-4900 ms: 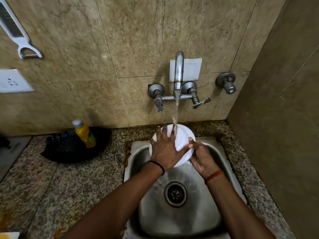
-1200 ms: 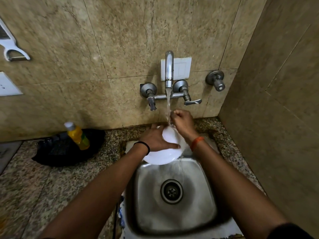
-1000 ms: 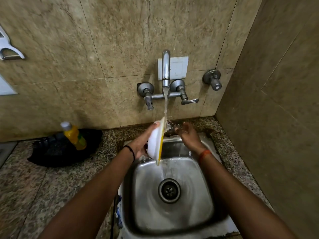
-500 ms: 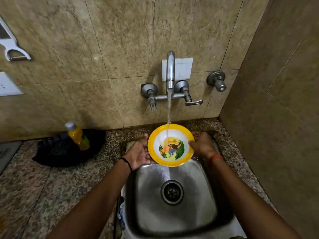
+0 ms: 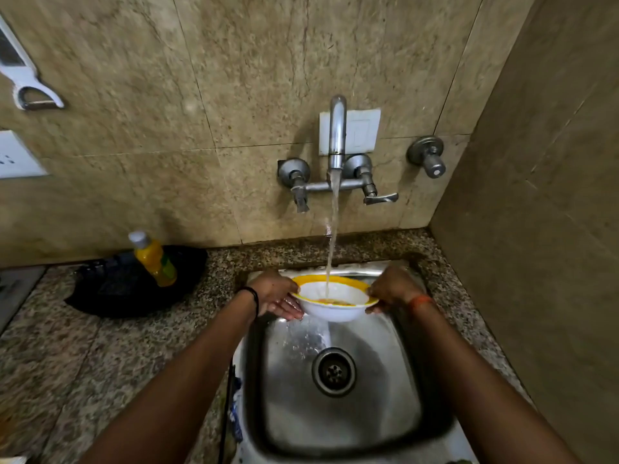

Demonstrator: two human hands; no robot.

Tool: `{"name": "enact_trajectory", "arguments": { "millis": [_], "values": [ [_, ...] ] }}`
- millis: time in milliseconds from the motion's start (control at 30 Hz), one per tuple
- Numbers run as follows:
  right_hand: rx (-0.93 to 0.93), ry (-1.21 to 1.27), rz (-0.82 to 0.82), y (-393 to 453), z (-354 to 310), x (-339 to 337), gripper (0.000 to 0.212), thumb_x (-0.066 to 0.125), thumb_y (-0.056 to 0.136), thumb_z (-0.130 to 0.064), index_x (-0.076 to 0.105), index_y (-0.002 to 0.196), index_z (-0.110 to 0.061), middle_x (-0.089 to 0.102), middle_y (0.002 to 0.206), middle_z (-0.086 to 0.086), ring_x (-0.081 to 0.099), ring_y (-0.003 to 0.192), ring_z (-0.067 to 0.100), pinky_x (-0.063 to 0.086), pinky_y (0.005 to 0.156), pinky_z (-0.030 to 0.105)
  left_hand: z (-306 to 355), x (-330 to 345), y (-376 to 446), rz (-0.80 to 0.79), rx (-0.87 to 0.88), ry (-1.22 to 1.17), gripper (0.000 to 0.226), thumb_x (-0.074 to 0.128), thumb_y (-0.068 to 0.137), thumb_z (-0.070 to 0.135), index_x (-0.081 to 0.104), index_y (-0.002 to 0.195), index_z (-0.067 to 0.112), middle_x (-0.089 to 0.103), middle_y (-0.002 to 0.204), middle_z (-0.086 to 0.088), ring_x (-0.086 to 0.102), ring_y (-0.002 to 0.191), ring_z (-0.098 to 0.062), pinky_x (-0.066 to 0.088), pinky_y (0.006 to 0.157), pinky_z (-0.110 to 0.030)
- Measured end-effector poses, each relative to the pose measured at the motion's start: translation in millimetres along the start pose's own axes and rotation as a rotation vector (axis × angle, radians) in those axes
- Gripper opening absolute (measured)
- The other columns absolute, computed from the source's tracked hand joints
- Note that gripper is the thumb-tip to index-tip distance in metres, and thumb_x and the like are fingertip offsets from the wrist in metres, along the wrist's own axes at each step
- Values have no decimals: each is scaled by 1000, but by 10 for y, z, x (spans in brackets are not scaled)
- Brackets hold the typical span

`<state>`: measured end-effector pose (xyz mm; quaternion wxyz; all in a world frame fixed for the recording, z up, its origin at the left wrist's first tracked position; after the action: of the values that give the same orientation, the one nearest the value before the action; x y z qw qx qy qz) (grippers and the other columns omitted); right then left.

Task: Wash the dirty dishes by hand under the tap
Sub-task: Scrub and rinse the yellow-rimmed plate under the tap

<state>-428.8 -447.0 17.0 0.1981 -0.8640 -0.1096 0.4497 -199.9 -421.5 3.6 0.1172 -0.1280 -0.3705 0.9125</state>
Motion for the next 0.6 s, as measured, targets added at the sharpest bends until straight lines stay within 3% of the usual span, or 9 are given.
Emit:
{"name": "enact_trajectory", "arguments": {
  "millis": [33,100,133,233,333,400,467,533,600],
  "values": [
    [14,49,-119,-2,44,174,18,60,93,-11,65,85,4,72,65,11,71,61,19,58,65,32,83,-65,-63,36,16,87,23,41,97,9,54,82,-3,63,68,-19,64,40,-16,52,41,-22],
    [143,460,-281,-60,106,498,14,57,95,-6,61,82,0,68,54,6,66,46,11,58,51,24,276,-195,-189,156,101,243,23,46,94,8,56,76,-5,62,67,-22,62,38,-18,50,39,-22],
    [175,627,-302,-66,126,613,11,58,94,-4,60,84,-2,68,59,8,65,45,12,58,50,25,377,-271,-238,259,176,384,21,51,91,8,58,75,-4,64,69,-24,63,43,-22,49,41,-23],
    [125,819,-269,-3,61,726,3,59,94,-6,59,96,-4,66,78,16,68,53,18,60,54,31,652,-391,-392,594,470,848,16,62,84,16,62,80,1,68,89,-23,65,81,-35,42,61,-33],
    [60,852,-21,86,35,479,8,62,90,0,57,96,-3,65,81,21,67,53,24,60,52,37,554,-438,-317,644,585,598,11,65,84,14,59,87,6,68,92,-21,62,86,-31,44,71,-37],
    [-6,820,124,121,46,238,13,64,85,8,60,91,-2,65,92,26,66,70,31,59,70,48,385,-423,-174,581,548,339,14,64,84,7,52,79,8,62,83,-24,55,76,-24,46,73,-42],
    [-89,728,207,134,14,3,18,64,84,10,63,102,5,65,104,26,66,78,21,53,84,41,264,-309,-96,493,510,135,24,61,86,1,47,72,13,56,80,-19,49,77,-20,50,77,-49],
    [-139,717,287,102,-80,-242,35,63,87,6,56,121,10,62,111,18,63,92,13,50,93,40,280,-167,-48,486,524,171,30,60,87,4,43,67,20,56,80,-15,52,77,-19,48,71,-42],
    [-166,863,356,81,-209,-474,43,63,91,-6,50,130,5,61,113,14,59,102,21,52,89,42,425,2,-52,520,592,432,25,60,86,8,44,69,19,62,81,-16,58,79,-25,40,65,-35]
  ]
}}
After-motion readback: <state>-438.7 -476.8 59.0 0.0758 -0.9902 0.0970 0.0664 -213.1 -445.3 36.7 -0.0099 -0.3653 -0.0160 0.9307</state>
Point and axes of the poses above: each hand's wrist, its own y-axis towards the middle knuckle, its own x-axis out of the palm, z = x × y, the point moved 6 cm from there along y, towards the middle knuckle
